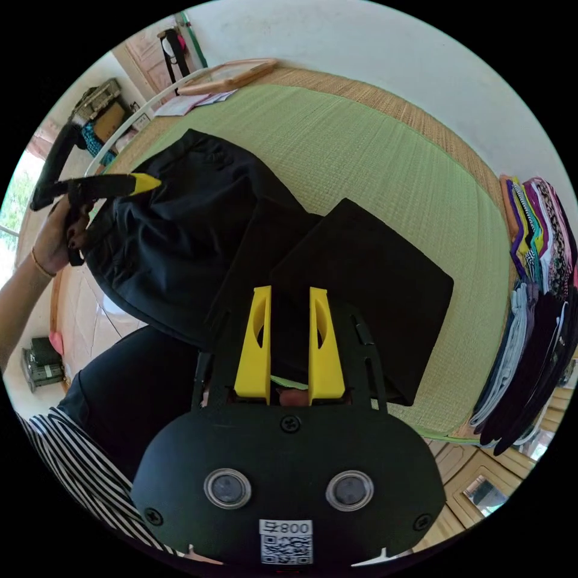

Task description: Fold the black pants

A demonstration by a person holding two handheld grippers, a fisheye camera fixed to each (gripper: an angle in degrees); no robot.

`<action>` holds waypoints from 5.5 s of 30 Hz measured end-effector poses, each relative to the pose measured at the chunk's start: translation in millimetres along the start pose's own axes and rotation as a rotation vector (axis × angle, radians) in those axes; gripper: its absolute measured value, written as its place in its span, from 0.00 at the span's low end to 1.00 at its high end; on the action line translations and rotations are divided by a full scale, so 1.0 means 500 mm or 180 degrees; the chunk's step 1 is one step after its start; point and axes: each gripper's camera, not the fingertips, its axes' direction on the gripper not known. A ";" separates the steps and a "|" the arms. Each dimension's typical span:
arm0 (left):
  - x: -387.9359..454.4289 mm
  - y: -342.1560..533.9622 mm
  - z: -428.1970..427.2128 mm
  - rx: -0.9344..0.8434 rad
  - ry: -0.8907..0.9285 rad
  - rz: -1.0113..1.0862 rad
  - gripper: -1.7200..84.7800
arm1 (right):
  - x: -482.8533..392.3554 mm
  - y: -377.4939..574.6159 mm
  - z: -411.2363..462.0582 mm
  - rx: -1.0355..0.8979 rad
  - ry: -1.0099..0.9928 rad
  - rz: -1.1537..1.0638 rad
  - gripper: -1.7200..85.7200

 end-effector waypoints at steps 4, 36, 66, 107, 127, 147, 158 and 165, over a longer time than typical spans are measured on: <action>-0.011 -0.113 0.051 -0.0125 -0.0140 -0.0039 0.12 | -0.025 0.002 0.045 -0.0003 0.0002 0.0054 0.12; -0.097 -0.309 0.053 0.0036 0.0055 -0.0182 0.02 | 0.510 0.550 -0.079 0.0644 -0.0566 0.2525 0.08; -0.044 -0.280 -0.083 0.0498 0.0273 0.0061 0.02 | 0.696 0.688 -0.226 0.2023 -0.2028 0.1591 0.04; 0.009 -0.336 -0.091 0.0129 -0.1640 -0.0711 0.02 | 0.767 0.365 0.187 0.0113 -0.1242 0.1213 0.02; 0.383 -0.478 0.134 -0.0093 -0.0390 0.1304 0.09 | 0.948 0.451 0.137 0.1234 -0.1366 0.2146 0.06; 0.422 -0.610 0.234 -0.0013 0.0426 0.0897 0.07 | 0.910 0.187 0.099 0.1739 -0.0928 0.1651 0.05; 0.403 -0.671 0.183 0.0543 0.0371 0.0527 0.11 | 0.327 0.065 0.219 0.0685 0.0560 -0.0855 0.07; 0.519 -0.784 0.273 0.0051 0.0343 0.1359 0.15 | 0.335 0.129 0.205 0.0652 0.0195 -0.0499 0.09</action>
